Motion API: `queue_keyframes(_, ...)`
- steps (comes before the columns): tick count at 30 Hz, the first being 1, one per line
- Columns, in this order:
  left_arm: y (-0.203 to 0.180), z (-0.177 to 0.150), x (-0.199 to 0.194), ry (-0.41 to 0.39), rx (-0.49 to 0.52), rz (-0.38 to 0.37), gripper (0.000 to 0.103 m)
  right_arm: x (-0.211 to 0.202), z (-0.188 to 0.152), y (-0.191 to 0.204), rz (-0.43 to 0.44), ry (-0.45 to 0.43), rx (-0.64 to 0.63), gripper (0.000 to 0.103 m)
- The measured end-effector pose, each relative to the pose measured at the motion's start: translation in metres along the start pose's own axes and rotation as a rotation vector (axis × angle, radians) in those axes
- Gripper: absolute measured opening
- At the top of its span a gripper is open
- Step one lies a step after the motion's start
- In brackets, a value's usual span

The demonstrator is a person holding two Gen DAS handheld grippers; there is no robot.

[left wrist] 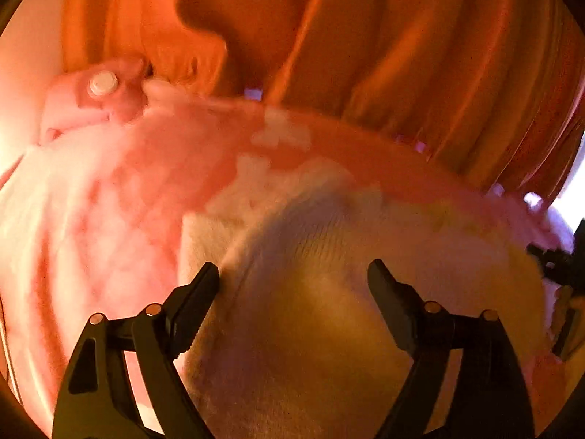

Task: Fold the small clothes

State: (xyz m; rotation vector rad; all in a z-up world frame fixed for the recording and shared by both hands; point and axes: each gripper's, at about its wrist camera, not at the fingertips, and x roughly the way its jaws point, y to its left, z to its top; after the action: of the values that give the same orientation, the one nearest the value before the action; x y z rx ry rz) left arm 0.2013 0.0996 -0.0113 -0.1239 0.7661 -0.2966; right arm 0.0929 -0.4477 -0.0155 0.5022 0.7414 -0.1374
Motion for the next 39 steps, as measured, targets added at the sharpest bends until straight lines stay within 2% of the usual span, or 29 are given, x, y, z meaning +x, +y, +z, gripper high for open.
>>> queue_keyframes(1,0.000,0.001,0.009,0.021,-0.006,0.013,0.078,0.007,-0.001,0.005,-0.023,0.013,-0.028,0.057)
queue_keyframes(2,0.000,0.003,0.018,0.049,-0.027,0.017,0.071,0.014,-0.002,0.011,-0.045,0.026,-0.058,0.051)
queue_keyframes(4,0.003,0.007,0.029,0.097,-0.075,0.017,0.059,0.018,-0.004,0.020,-0.065,0.036,-0.092,0.029)
queue_keyframes(5,0.004,0.010,0.031,0.110,-0.085,0.025,0.040,0.015,-0.004,0.024,-0.065,0.026,-0.103,0.009)
queue_keyframes(6,0.003,0.012,0.034,0.109,-0.083,0.048,0.017,0.007,-0.003,0.029,-0.057,-0.007,-0.109,0.009)
queue_keyframes(7,0.003,0.015,0.034,0.096,-0.086,0.071,0.009,-0.005,-0.002,0.033,-0.027,-0.058,-0.115,0.008)
queue_keyframes(9,0.010,0.021,0.029,0.053,-0.142,0.040,0.009,-0.037,0.003,0.037,0.078,-0.194,-0.100,0.008)
queue_keyframes(11,0.013,0.021,0.028,0.037,-0.163,0.048,0.008,-0.042,0.006,0.031,0.067,-0.223,-0.067,0.008)
queue_keyframes(13,0.018,0.015,0.039,0.058,-0.162,0.078,0.008,-0.014,0.004,0.012,-0.108,-0.108,-0.056,0.008)
queue_keyframes(14,0.022,0.013,0.043,0.068,-0.182,0.070,0.008,0.001,0.002,0.006,-0.185,-0.048,-0.069,0.008)
queue_keyframes(15,0.026,0.012,0.045,0.066,-0.201,0.059,0.008,0.011,-0.001,0.001,-0.209,-0.003,-0.067,0.008)
queue_keyframes(16,0.028,0.011,0.043,0.058,-0.213,0.057,0.008,0.010,-0.003,0.000,-0.185,-0.004,-0.048,0.008)
queue_keyframes(19,0.029,0.015,0.037,0.041,-0.216,0.058,0.008,-0.011,0.001,0.004,-0.155,-0.098,-0.053,0.008)
queue_keyframes(21,0.031,0.012,0.042,0.055,-0.220,0.060,0.009,0.007,0.003,-0.010,-0.176,-0.025,-0.022,0.010)
queue_keyframes(22,0.030,0.010,0.043,0.051,-0.223,0.062,0.010,0.027,0.002,-0.020,-0.180,0.067,-0.005,0.010)
queue_keyframes(23,0.028,0.010,0.042,0.043,-0.210,0.071,0.010,0.028,0.001,-0.024,-0.171,0.062,0.018,0.009)
queue_keyframes(25,0.022,0.010,0.035,0.030,-0.188,0.089,0.011,0.008,0.005,-0.017,-0.157,-0.006,0.041,0.012)
queue_keyframes(26,0.018,0.010,0.027,0.015,-0.182,0.095,0.011,-0.015,0.004,-0.006,-0.174,-0.095,0.031,0.017)
queue_keyframes(27,0.014,0.011,0.018,0.002,-0.179,0.100,0.012,-0.030,0.003,0.004,-0.186,-0.149,0.013,0.022)
queue_keyframes(28,0.005,0.012,0.003,-0.020,-0.164,0.103,0.011,-0.047,-0.001,0.023,-0.187,-0.203,-0.045,0.022)
queue_keyframes(29,-0.003,0.012,-0.009,-0.041,-0.151,0.092,0.010,-0.056,-0.007,0.044,-0.156,-0.213,-0.108,0.022)
queue_keyframes(32,-0.046,0.004,-0.048,-0.086,-0.080,0.010,0.011,-0.053,-0.045,0.111,0.022,-0.115,-0.264,0.021)
queue_keyframes(33,-0.062,-0.001,-0.056,-0.076,-0.061,-0.025,0.012,-0.042,-0.065,0.133,0.083,-0.034,-0.314,0.020)
queue_keyframes(35,-0.090,-0.017,-0.059,-0.007,-0.042,-0.083,0.012,-0.014,-0.106,0.161,0.177,0.116,-0.364,0.017)
queue_keyframes(37,-0.105,-0.035,-0.045,0.076,-0.029,-0.102,0.015,0.006,-0.131,0.169,0.163,0.205,-0.399,0.010)
queue_keyframes(38,-0.106,-0.048,-0.034,0.137,-0.019,-0.074,0.015,0.009,-0.136,0.163,0.136,0.221,-0.402,0.008)
queue_keyframes(39,-0.102,-0.052,-0.029,0.164,-0.017,-0.063,0.015,0.007,-0.134,0.153,0.122,0.228,-0.386,0.003)
